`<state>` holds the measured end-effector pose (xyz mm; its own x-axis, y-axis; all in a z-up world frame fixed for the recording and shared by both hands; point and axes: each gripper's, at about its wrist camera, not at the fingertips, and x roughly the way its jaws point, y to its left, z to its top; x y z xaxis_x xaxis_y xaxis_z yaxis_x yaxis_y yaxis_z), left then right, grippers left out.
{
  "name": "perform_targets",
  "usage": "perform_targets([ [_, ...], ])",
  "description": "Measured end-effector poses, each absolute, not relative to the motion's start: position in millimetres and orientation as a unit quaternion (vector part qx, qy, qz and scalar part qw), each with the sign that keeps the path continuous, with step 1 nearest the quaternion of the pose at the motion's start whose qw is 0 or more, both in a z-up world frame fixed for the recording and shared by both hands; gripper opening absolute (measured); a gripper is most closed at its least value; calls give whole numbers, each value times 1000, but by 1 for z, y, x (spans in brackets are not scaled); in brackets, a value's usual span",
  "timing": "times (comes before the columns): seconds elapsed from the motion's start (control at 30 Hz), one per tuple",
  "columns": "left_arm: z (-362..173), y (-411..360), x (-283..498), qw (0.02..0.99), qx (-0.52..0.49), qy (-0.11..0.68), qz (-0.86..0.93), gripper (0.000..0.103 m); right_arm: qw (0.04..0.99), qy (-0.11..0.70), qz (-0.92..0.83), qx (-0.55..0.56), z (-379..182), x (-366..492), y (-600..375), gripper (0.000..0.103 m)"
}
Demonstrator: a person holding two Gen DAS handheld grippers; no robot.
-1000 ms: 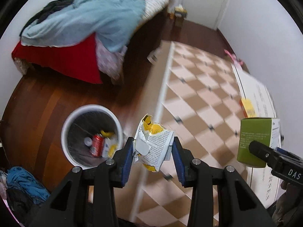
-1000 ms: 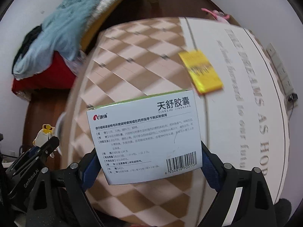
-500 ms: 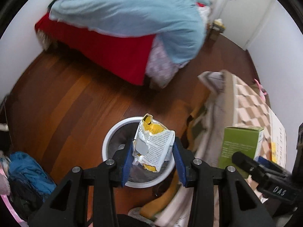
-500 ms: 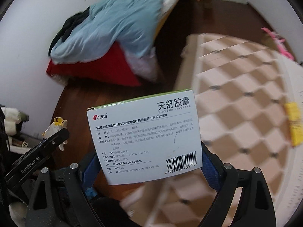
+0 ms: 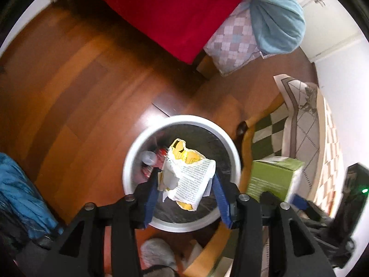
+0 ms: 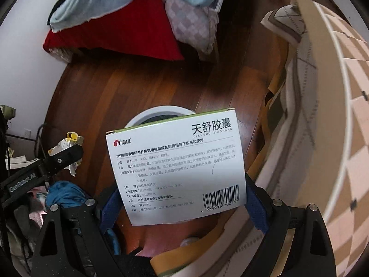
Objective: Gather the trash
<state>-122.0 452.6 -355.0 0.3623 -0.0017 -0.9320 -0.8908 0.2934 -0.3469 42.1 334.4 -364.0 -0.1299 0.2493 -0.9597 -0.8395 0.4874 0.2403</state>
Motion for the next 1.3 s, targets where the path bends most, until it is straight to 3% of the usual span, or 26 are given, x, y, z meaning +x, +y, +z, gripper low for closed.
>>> perform_targets([
  [0.03,-356,453,-124,662,-496,451,336,46,612,607,444,-245,-367,44,335,93],
  [0.1,-355,457,-130,658,-502,445,343,65,609,611,439,-249,-375,46,340,94],
  [0.13,-354,458,-135,657,-509,436,346,87,606,616,436,-251,-380,48,341,94],
  [0.17,-354,460,-138,656,-512,430,350,97,603,621,434,-250,-383,49,341,94],
  [0.27,-345,458,-147,653,-495,433,374,97,593,630,441,-240,-388,52,339,95],
  [0.37,-327,444,-155,653,-435,451,425,98,591,626,453,-233,-384,50,336,103],
  [0.5,-303,416,-167,647,-368,468,476,99,611,595,451,-262,-364,38,329,103],
  [0.77,-253,354,-179,653,-311,465,510,99,650,534,441,-314,-299,15,283,103],
  [1.3,-142,264,-165,728,-268,414,477,99,679,483,499,-239,-148,18,165,103],
])
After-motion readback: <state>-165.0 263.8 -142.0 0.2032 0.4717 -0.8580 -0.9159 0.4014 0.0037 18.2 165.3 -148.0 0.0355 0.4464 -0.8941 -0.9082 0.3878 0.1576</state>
